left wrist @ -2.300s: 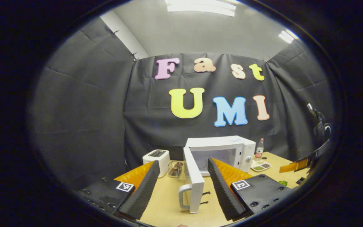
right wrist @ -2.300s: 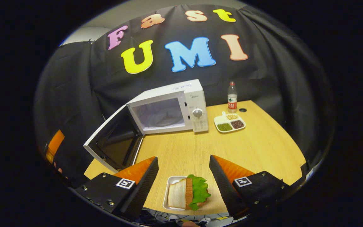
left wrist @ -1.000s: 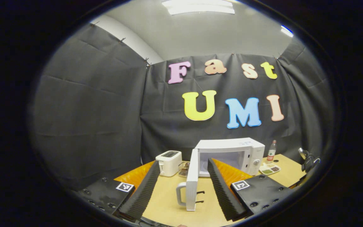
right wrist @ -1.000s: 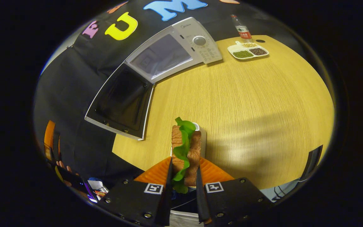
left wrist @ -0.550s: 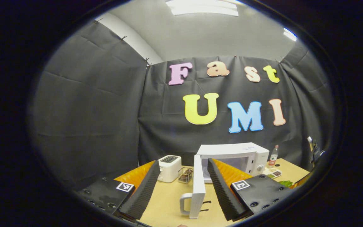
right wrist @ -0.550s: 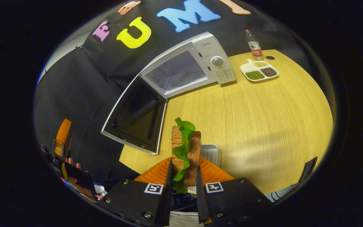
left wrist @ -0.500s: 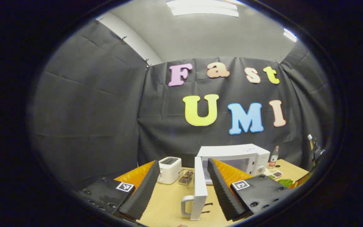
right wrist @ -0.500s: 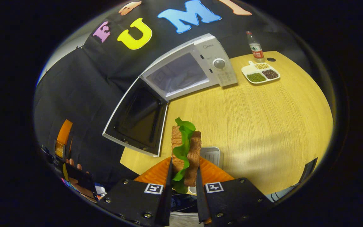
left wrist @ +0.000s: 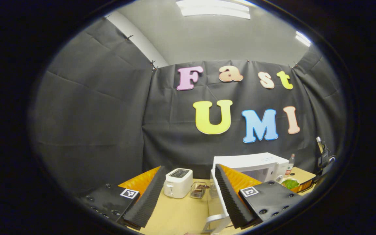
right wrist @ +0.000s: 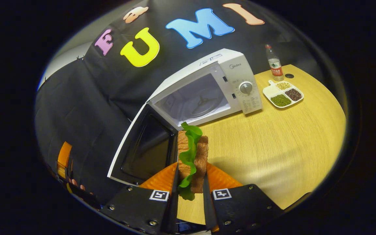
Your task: Open the microwave oven with the left hand, put the food in, and close the microwave oven.
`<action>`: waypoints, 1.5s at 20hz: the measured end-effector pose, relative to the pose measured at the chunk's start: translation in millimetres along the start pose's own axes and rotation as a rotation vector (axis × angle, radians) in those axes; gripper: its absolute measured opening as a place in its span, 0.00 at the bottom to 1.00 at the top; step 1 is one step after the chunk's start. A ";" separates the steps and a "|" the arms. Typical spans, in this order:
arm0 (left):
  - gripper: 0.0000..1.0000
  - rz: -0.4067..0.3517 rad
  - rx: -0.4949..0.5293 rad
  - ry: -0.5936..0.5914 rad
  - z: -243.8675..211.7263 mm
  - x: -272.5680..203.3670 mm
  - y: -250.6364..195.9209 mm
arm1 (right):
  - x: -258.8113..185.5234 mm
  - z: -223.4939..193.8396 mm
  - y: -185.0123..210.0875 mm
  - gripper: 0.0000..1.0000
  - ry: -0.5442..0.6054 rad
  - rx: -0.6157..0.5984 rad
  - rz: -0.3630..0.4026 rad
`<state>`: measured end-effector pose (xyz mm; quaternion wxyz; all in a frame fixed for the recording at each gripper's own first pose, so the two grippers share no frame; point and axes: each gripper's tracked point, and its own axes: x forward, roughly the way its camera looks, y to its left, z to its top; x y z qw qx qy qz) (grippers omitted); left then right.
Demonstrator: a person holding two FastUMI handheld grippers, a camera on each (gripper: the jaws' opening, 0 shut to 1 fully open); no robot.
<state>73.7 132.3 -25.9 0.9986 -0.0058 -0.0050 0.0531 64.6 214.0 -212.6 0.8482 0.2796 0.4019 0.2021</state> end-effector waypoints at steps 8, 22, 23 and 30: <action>0.99 0.002 0.019 0.025 -12.8 33.7 31.0 | 77.7 41.3 16.2 0.34 -0.126 0.039 0.010; 0.99 0.053 0.054 0.075 -29.9 77.6 72.2 | 206.0 104.5 7.4 0.34 -0.303 0.085 -0.019; 0.98 0.058 0.064 0.079 -30.3 77.9 76.5 | 213.4 107.1 6.2 0.34 -0.319 0.092 -0.019; 1.00 0.093 0.112 0.106 -43.4 75.3 97.5 | 260.6 119.1 -0.8 0.34 -0.363 0.088 -0.048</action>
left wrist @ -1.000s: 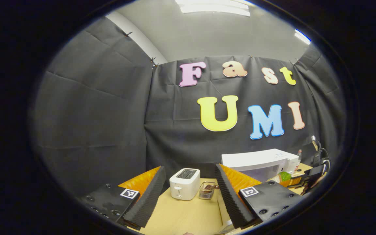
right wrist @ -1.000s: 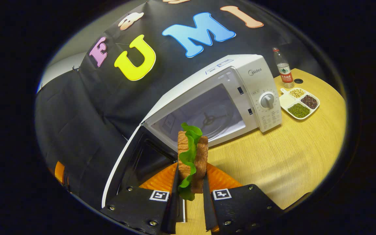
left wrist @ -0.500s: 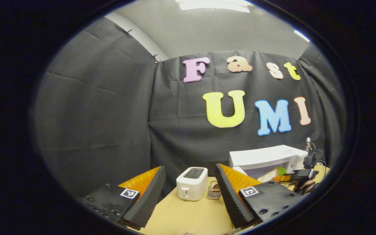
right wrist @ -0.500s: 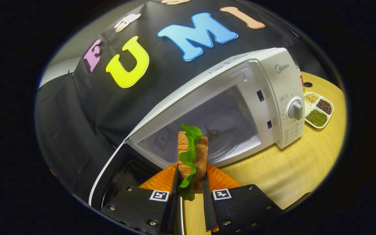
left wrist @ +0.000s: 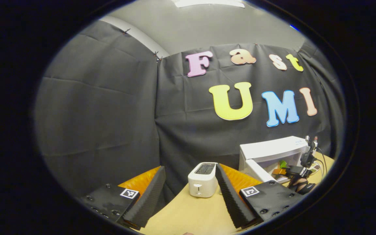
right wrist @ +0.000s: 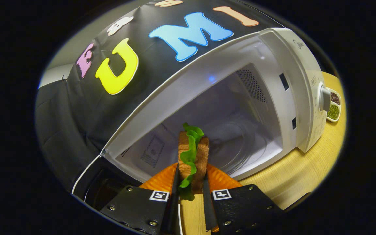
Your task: Open the microwave oven with the left hand, put the food in, and close the microwave oven.
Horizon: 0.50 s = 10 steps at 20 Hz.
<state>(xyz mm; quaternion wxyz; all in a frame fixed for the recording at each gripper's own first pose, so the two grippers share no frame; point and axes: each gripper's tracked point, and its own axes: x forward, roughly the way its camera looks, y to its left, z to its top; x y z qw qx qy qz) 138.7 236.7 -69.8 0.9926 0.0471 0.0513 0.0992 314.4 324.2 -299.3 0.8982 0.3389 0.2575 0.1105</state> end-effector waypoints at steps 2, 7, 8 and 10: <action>0.98 0.011 0.011 0.006 -2.4 0.0 4.4 | 9.7 0.9 -9.6 0.36 -0.009 -0.029 -0.039; 1.00 0.035 -0.005 0.019 -8.7 -0.9 15.6 | 19.1 9.1 -26.3 0.55 -0.041 -0.096 -0.132; 1.00 0.039 -0.007 0.021 -10.4 -2.8 16.0 | 20.5 13.2 -34.7 0.57 -0.060 -0.155 -0.181; 1.00 0.040 -0.008 0.017 -12.5 -4.7 17.3 | 13.8 21.1 -45.8 0.86 -0.069 -0.253 -0.242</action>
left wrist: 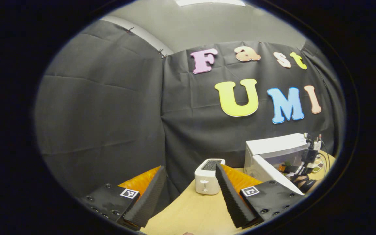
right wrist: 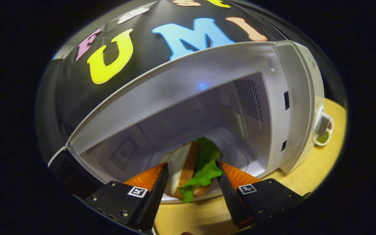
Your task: Open the microwave oven with the left hand, put the food in, and close the microwave oven.
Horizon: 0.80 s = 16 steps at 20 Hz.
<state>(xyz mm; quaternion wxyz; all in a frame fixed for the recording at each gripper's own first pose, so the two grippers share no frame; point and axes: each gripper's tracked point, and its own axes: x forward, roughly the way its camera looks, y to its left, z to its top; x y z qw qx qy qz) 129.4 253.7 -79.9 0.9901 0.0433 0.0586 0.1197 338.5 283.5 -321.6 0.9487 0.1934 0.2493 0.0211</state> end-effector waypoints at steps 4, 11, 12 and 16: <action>1.00 -0.013 -0.006 0.010 -6.3 0.3 -11.4 | -19.9 26.7 -3.6 0.98 -0.062 -0.060 0.001; 1.00 -0.040 -0.005 0.012 -25.5 -18.6 -32.2 | -103.9 76.2 -4.2 0.98 -0.149 -0.198 0.092; 0.97 -0.042 -0.010 0.020 -29.6 -19.4 -38.4 | -120.0 82.5 -4.0 0.98 -0.158 -0.219 0.113; 1.00 -0.050 -0.034 0.028 -36.7 -36.9 -51.8 | -182.6 104.0 -13.9 0.98 -0.199 -0.284 0.165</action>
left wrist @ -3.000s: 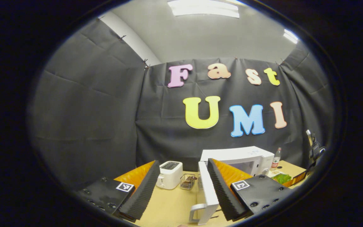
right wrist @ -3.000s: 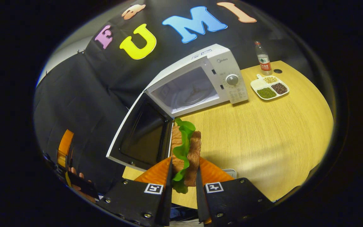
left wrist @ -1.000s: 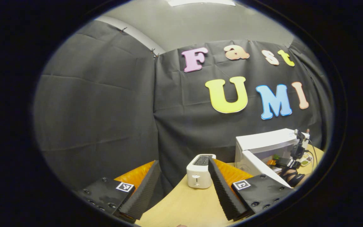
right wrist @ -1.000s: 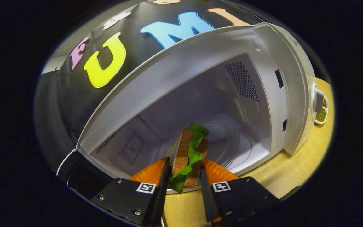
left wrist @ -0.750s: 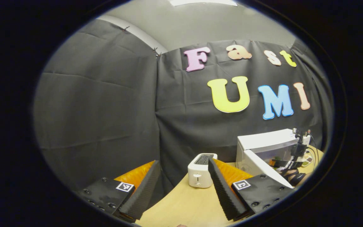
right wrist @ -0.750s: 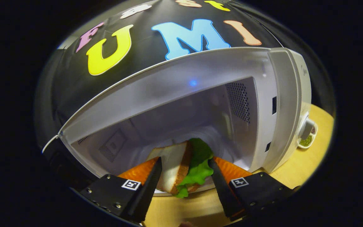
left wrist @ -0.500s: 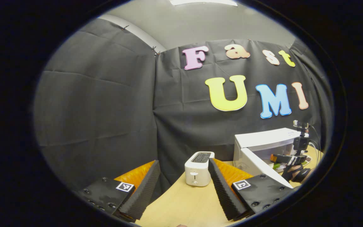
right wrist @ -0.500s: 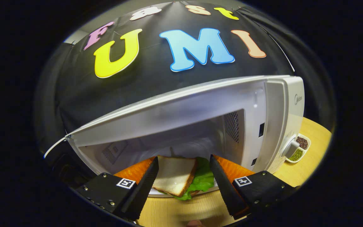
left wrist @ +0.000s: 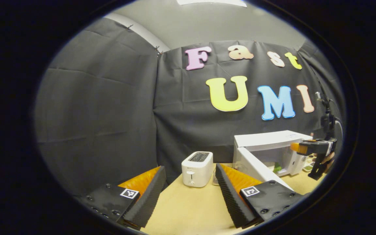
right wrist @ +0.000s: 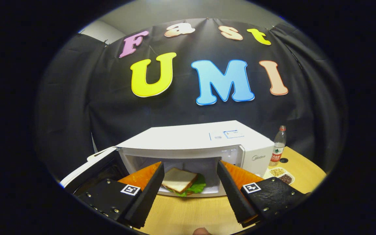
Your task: Open the microwave oven with the left hand, put the food in, and close the microwave oven.
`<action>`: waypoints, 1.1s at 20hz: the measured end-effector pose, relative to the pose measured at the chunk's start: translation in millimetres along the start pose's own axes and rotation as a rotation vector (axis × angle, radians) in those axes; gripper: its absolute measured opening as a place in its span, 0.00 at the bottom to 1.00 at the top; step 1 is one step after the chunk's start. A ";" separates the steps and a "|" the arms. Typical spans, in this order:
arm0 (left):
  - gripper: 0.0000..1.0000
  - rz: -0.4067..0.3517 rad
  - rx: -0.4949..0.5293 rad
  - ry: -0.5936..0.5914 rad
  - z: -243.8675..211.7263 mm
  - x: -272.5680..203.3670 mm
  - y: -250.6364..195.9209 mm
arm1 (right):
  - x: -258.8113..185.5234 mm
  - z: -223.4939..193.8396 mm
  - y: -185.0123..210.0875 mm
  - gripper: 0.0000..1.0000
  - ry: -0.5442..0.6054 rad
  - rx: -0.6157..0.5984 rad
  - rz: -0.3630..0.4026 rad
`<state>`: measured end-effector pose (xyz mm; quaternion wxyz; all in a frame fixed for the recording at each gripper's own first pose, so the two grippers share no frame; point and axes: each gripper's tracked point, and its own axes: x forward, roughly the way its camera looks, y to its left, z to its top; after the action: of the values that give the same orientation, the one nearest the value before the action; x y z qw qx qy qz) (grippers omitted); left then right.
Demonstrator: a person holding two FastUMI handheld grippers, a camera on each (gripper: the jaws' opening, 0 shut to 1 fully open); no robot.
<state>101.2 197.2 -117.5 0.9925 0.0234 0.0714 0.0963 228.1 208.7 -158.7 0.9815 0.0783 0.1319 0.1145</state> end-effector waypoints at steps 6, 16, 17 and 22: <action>1.00 0.017 -0.013 0.012 -17.1 -17.1 -10.5 | -81.8 41.5 -16.5 0.98 -0.068 0.001 0.029; 0.92 0.006 -0.002 0.080 -64.5 -37.0 -35.5 | -194.1 85.2 -76.2 0.98 -0.163 -0.034 -0.046; 0.84 0.001 -0.006 0.087 -68.4 -37.1 -38.3 | -201.2 85.5 -79.7 0.98 -0.167 -0.029 -0.054; 0.48 -0.026 -0.012 0.122 -85.6 -36.1 -50.3 | -219.4 80.0 -88.0 0.98 -0.159 -0.021 -0.072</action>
<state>63.1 143.7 -200.3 0.9876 0.0104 0.1316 0.0850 62.2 60.4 -45.8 0.9931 0.0722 0.0550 0.0739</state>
